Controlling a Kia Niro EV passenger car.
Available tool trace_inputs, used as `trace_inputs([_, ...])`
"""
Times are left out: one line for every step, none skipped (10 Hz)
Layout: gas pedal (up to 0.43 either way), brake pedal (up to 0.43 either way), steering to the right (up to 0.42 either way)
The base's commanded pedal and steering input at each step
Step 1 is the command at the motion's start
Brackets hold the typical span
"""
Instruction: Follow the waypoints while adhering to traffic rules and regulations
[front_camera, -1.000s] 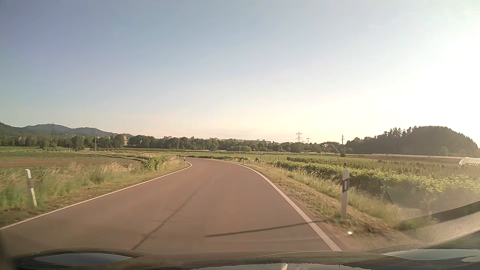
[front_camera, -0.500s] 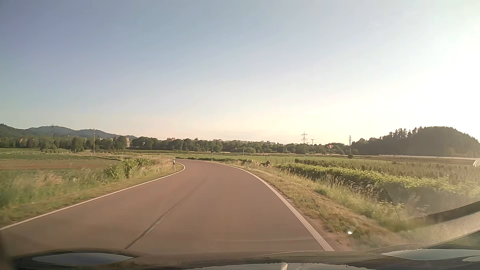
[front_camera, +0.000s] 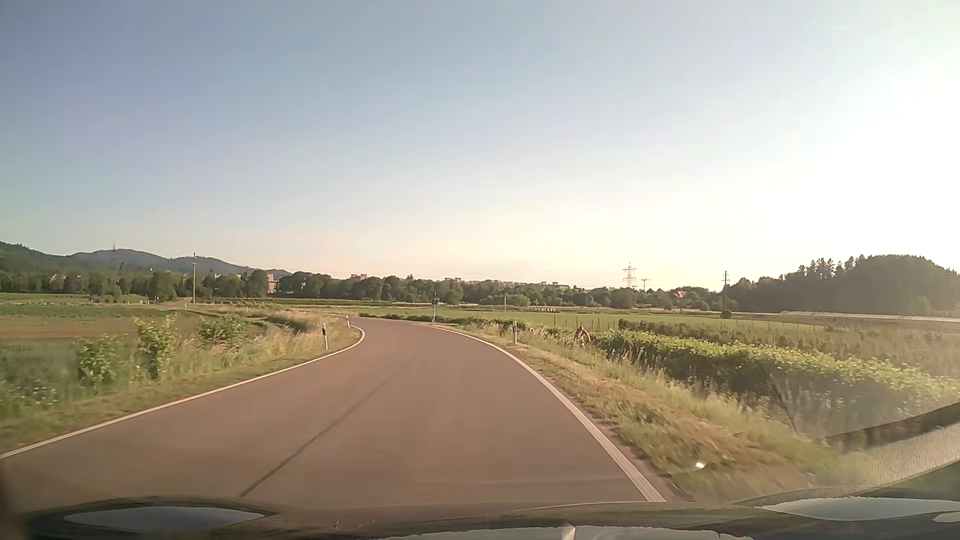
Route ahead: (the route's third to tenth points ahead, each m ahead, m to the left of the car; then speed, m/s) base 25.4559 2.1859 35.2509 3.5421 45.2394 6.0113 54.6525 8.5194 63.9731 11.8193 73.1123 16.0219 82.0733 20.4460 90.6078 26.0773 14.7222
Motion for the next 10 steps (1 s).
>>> trace_inputs([0.047,0.0,-0.032])
trace_inputs([0.059,0.0,-0.032])
trace_inputs([0.067,0.0,-0.032])
trace_inputs([0.087,0.0,-0.031])
trace_inputs([0.098,0.0,-0.03])
trace_inputs([0.098,0.0,-0.03])
trace_inputs([0.098,0.0,-0.029])
trace_inputs([0.11,0.0,-0.027])
trace_inputs([0.118,0.0,-0.023])
trace_inputs([0.13,0.0,-0.021])
